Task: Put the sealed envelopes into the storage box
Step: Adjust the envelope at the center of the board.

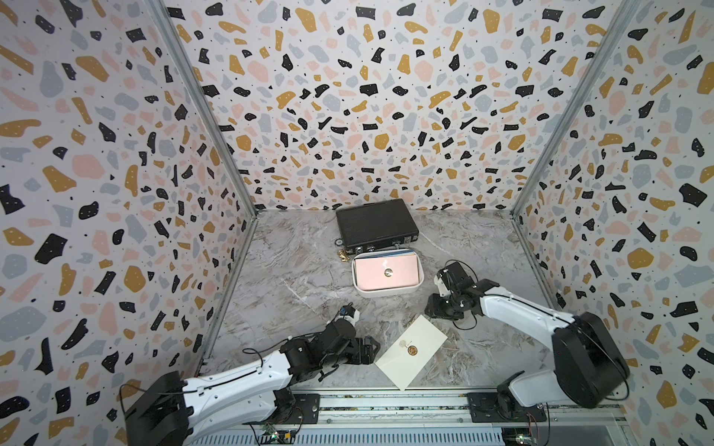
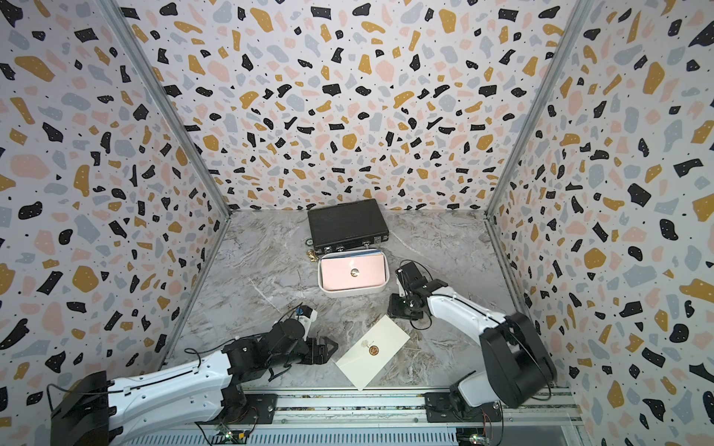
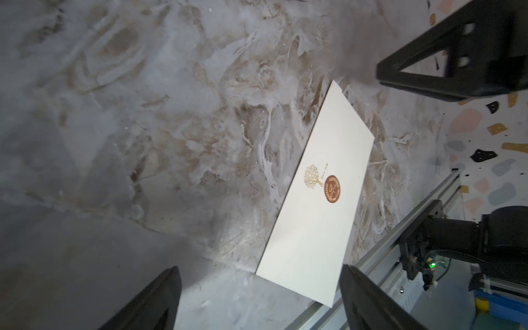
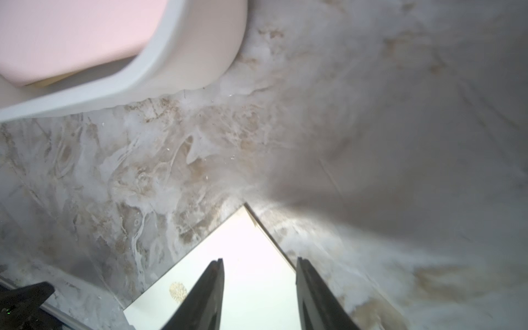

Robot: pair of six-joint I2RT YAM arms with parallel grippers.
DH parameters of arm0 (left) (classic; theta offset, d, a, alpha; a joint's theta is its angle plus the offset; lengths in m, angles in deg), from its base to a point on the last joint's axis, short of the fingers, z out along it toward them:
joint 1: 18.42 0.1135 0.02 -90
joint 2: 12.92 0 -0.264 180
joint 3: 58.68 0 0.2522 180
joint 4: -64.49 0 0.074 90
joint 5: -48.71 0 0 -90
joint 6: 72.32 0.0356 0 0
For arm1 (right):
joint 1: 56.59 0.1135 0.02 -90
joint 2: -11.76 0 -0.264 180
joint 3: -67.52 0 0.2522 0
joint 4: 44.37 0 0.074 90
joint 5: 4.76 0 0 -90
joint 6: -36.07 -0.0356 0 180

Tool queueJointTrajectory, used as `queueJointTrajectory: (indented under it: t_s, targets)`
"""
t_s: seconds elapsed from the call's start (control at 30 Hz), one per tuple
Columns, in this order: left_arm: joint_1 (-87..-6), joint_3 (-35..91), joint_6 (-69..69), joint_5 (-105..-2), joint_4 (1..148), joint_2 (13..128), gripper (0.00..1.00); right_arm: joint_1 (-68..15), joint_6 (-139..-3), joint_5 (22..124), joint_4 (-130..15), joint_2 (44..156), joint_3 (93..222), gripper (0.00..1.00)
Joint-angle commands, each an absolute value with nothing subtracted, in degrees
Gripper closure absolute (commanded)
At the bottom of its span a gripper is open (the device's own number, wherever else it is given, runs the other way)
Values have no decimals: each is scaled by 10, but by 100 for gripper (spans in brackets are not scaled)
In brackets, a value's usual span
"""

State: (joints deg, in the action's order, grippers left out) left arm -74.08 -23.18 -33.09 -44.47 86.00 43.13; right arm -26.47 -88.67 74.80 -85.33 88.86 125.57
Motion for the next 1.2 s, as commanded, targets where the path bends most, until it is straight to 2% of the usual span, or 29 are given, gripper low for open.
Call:
queueJointTrajectory:
  t_s: [0.0,0.23,0.4,0.63,0.83,0.97,1.17]
  targets:
    - [-735,-180,-266,-472,839,490,11,-264,-923,765,-927,817,1192,54]
    - [-728,-130,-236,-514,797,610,14,-255,-979,713,-894,776,1095,56]
    - [-728,-139,-256,-557,742,660,17,-248,-999,699,-841,816,1094,56]
    - [-728,-175,-301,-588,666,678,20,-246,-988,685,-776,968,1181,56]
    - [-729,-177,-320,-602,624,694,20,-246,-919,716,-834,1060,1317,57]
    - [-730,-175,-337,-588,625,685,21,-246,-890,776,-901,1015,1334,55]
    - [-731,-161,-319,-528,685,676,30,-222,-915,800,-950,940,1289,57]
